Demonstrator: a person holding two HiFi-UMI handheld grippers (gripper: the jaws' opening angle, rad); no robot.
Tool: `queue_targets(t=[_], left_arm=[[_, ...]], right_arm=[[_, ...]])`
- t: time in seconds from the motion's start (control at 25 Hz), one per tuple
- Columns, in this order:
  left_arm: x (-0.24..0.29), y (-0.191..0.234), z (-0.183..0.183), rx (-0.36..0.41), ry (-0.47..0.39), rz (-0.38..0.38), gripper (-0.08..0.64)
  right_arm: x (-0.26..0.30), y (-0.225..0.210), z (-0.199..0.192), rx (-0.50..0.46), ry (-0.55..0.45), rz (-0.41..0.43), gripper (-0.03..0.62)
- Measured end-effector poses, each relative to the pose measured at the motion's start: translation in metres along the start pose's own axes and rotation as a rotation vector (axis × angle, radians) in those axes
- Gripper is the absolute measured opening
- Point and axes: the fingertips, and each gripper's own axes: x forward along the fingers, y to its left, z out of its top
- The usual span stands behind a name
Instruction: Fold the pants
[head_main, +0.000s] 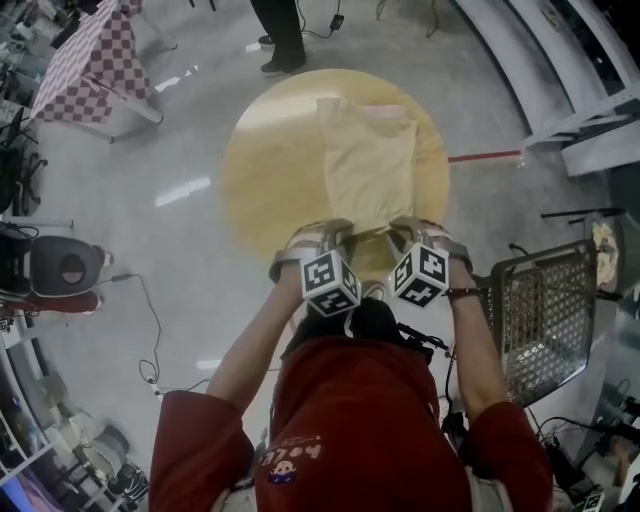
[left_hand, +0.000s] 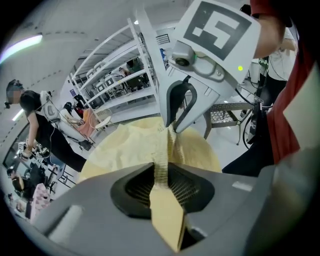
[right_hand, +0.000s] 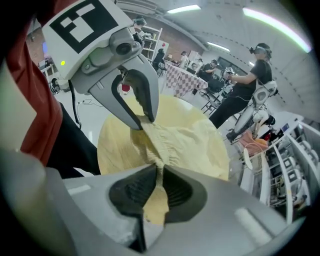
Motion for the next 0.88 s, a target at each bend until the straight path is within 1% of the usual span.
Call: queue_targets(t=[0.24, 0.48, 0.64, 0.88], left_arm=[[-0.015, 0.048, 0.016, 0.038, -0.046, 0.067, 0.092], [-0.019, 0.091, 0.032, 0.068, -0.058, 0.128, 0.092], [-0.014, 0.115, 0.037, 0.065, -0.05, 0.145, 0.092], [0.014, 0.146, 0.044, 0.054, -0.007, 0.165, 0.092]], right_arm=[[-0.016, -0.038, 0.026, 0.009, -0.012, -0.105, 0.044], [-0.023, -0.076, 0.042, 0.021, -0.018, -0.189, 0.044], [-0.022, -0.099, 0.05, 0.016, -0.02, -0.201, 0.044], [-0.005, -0.136, 0.047, -0.012, -0.025, -0.174, 0.044]])
